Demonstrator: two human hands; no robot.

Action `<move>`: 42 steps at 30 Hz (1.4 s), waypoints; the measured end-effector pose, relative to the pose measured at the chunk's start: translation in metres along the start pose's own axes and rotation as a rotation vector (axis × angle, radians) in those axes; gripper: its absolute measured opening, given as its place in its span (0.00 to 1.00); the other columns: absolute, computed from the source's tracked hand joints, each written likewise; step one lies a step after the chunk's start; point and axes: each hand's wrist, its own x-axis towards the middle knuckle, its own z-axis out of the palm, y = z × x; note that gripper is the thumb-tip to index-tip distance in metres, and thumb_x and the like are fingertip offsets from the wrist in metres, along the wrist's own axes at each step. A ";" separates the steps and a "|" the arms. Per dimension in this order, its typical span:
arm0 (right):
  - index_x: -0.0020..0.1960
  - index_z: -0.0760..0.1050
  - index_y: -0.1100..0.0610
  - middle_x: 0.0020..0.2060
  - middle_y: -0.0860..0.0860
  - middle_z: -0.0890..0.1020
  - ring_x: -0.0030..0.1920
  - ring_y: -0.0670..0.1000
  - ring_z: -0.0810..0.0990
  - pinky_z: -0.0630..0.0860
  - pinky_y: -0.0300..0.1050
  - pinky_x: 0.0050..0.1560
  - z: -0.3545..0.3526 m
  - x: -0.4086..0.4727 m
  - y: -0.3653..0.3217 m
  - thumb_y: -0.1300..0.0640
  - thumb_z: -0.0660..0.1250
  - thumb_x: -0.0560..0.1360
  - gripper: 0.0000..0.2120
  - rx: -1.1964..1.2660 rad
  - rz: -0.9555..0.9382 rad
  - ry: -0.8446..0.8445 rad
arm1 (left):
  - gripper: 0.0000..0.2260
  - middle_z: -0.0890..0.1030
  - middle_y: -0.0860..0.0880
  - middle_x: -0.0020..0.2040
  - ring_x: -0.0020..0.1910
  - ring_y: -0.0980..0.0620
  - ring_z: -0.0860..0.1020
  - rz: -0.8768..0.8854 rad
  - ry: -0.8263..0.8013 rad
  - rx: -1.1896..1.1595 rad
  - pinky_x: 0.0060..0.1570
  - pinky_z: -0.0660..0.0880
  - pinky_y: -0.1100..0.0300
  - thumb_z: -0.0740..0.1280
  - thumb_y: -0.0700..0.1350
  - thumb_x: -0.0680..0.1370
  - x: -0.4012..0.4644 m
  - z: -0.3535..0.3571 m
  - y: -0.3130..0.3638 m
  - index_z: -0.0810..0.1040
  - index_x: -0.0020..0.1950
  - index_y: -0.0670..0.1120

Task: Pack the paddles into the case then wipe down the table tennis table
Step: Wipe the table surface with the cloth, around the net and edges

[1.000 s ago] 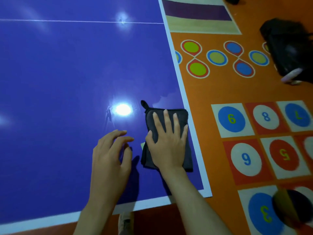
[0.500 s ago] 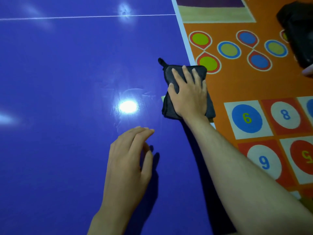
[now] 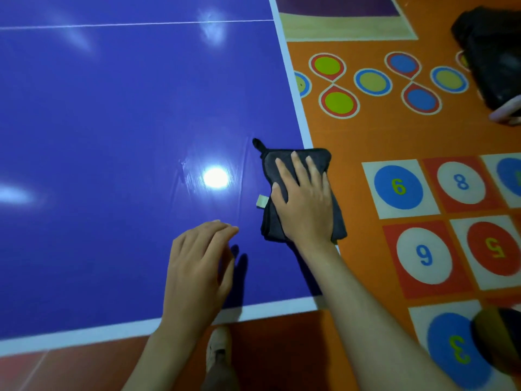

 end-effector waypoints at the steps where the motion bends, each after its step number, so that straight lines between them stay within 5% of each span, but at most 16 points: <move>1: 0.83 0.62 0.46 0.83 0.50 0.62 0.83 0.55 0.56 0.56 0.61 0.82 -0.004 -0.020 0.002 0.43 0.53 0.86 0.26 0.002 0.001 -0.007 | 0.15 0.81 0.45 0.62 0.63 0.43 0.77 -0.013 -0.005 0.029 0.61 0.70 0.48 0.60 0.45 0.81 -0.011 -0.001 0.002 0.80 0.64 0.43; 6: 0.83 0.61 0.46 0.83 0.51 0.61 0.84 0.56 0.55 0.57 0.63 0.81 -0.020 -0.100 0.012 0.43 0.52 0.85 0.27 0.017 -0.014 -0.033 | 0.17 0.80 0.45 0.63 0.64 0.40 0.77 -0.102 0.018 0.178 0.61 0.69 0.45 0.60 0.48 0.81 -0.053 0.001 0.004 0.80 0.65 0.44; 11: 0.83 0.62 0.47 0.83 0.51 0.62 0.83 0.57 0.56 0.60 0.64 0.80 -0.023 -0.157 0.018 0.44 0.54 0.86 0.27 0.029 0.009 -0.009 | 0.19 0.77 0.43 0.69 0.73 0.42 0.71 -0.138 0.090 0.276 0.73 0.64 0.40 0.59 0.49 0.83 -0.066 0.014 -0.007 0.75 0.70 0.43; 19: 0.81 0.66 0.45 0.81 0.52 0.66 0.80 0.58 0.63 0.69 0.62 0.75 -0.028 -0.152 0.027 0.41 0.57 0.82 0.28 0.064 -0.029 -0.029 | 0.21 0.76 0.44 0.72 0.75 0.42 0.71 -0.172 0.077 0.416 0.76 0.60 0.37 0.55 0.51 0.83 -0.065 0.025 -0.008 0.77 0.71 0.45; 27: 0.84 0.57 0.44 0.84 0.51 0.59 0.84 0.56 0.54 0.54 0.67 0.81 -0.019 -0.142 0.019 0.42 0.51 0.85 0.28 -0.036 -0.206 -0.062 | 0.19 0.78 0.45 0.70 0.74 0.42 0.72 -0.152 0.133 0.434 0.74 0.62 0.36 0.59 0.51 0.82 -0.065 0.030 -0.012 0.79 0.69 0.46; 34: 0.84 0.58 0.45 0.83 0.51 0.60 0.84 0.56 0.55 0.56 0.68 0.80 -0.003 -0.148 -0.076 0.41 0.50 0.85 0.28 -0.034 -0.171 -0.073 | 0.18 0.75 0.48 0.73 0.79 0.48 0.66 -0.205 0.191 -0.083 0.78 0.59 0.41 0.54 0.46 0.86 -0.071 -0.008 -0.032 0.76 0.71 0.45; 42: 0.84 0.57 0.49 0.84 0.55 0.58 0.83 0.60 0.56 0.56 0.70 0.79 0.026 -0.155 -0.220 0.41 0.51 0.84 0.30 -0.085 -0.184 -0.103 | 0.15 0.78 0.46 0.69 0.75 0.45 0.70 -0.264 0.264 0.083 0.74 0.64 0.40 0.58 0.44 0.85 -0.108 -0.097 -0.179 0.79 0.68 0.43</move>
